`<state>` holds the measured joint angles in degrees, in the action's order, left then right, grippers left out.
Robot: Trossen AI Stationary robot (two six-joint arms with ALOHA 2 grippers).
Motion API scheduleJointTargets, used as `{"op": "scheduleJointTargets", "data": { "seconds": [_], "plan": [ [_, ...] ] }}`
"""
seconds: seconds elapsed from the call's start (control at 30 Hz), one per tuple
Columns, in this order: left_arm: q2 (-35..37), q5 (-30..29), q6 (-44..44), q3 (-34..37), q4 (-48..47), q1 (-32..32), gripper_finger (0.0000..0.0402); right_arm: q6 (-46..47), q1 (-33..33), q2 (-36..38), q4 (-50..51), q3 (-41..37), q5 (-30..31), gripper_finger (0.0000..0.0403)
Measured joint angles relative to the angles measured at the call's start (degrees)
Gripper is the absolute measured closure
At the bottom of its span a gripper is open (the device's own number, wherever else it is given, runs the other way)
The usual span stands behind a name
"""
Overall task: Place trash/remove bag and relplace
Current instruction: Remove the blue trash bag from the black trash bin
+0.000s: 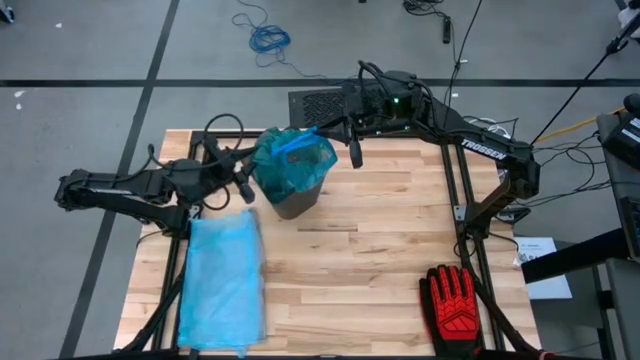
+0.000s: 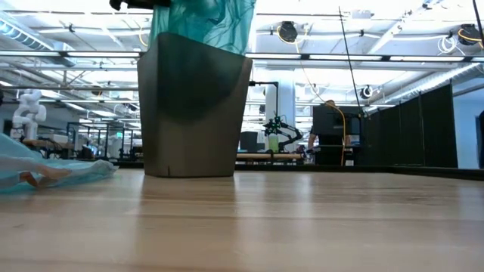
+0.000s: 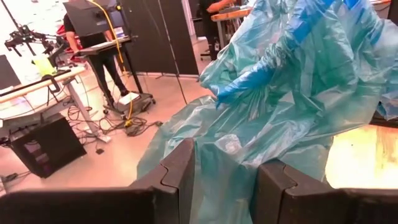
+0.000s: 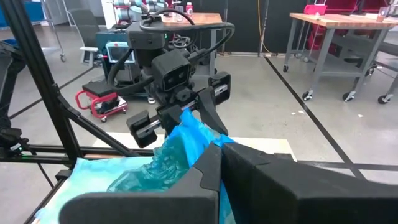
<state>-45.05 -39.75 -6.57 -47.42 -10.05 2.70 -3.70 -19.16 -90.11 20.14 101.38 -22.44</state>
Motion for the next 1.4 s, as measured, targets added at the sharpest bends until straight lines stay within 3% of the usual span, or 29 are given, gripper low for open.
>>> {"op": "scheduleJointTargets", "data": {
  "seconds": [0.3,0.43,0.67,0.87,1.07,1.4],
  "plan": [
    [-0.4,9.0,3.2,-0.4,-1.9,0.7,0.0284,-0.1,0.0,0.0,0.4,0.0,0.3,0.0403],
    [-2.5,8.9,7.7,-0.4,-10.0,0.7,0.0284,-0.9,0.0,-0.4,0.4,0.0,0.3,0.0403],
    [-2.9,12.9,9.1,-4.2,-9.8,1.9,0.027,-0.8,-0.8,-2.0,1.1,-0.1,0.4,0.0403],
    [-2.9,10.5,12.2,-9.0,-22.0,2.2,0.0213,-1.2,-0.7,-2.4,1.4,-0.1,0.4,0.0403],
    [-2.9,9.3,11.0,-12.3,-24.9,2.2,0.0165,-1.5,-0.8,-2.4,1.5,-0.1,0.4,0.0403],
    [-2.9,6.3,9.1,-17.5,-31.2,2.2,0.0155,-3.0,-0.7,-2.4,1.6,-0.1,0.4,0.0403]
  ]
}}
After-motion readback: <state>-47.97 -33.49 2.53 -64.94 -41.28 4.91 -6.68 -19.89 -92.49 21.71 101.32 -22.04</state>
